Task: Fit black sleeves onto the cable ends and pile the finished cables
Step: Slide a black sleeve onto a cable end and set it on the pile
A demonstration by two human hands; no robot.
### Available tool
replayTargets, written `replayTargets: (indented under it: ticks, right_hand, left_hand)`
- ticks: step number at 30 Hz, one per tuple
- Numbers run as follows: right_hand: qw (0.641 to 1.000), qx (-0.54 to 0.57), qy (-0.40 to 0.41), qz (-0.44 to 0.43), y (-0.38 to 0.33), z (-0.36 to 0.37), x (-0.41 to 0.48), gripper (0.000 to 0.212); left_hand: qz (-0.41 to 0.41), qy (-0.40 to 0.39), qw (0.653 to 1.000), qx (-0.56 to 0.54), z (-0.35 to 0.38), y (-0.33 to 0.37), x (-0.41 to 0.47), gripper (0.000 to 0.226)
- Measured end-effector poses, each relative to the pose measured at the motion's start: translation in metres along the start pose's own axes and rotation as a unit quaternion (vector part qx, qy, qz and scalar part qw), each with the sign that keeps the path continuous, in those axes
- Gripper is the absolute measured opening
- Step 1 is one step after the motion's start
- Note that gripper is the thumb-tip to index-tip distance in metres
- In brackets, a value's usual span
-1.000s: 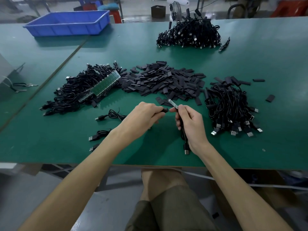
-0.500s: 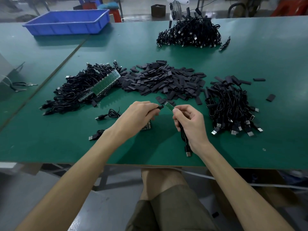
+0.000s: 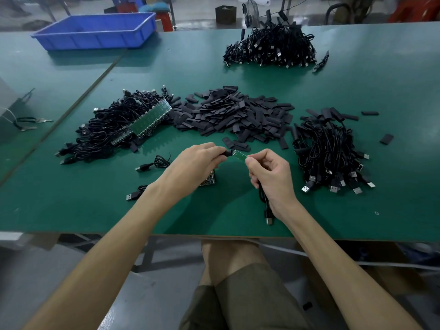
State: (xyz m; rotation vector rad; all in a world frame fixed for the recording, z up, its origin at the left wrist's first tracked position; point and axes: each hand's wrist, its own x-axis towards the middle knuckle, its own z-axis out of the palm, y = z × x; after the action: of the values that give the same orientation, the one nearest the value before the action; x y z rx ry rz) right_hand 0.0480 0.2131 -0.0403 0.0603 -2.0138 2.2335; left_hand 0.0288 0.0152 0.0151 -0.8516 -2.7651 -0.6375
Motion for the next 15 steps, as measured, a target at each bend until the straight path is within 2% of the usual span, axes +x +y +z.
replayTargets:
  ticks: [7, 15]
  right_hand:
    - [1.0, -0.019, -0.014, -0.002, 0.0, 0.0, 0.001, 0.011]
    - [0.999, -0.036, -0.032, 0.001, 0.0, 0.0, 0.002, 0.011]
  left_hand:
    - [0.023, -0.03, 0.998, 0.05, -0.006, -0.002, -0.001, 0.031]
    - [0.118, -0.017, 0.984, 0.134, -0.014, -0.002, -0.001, 0.029]
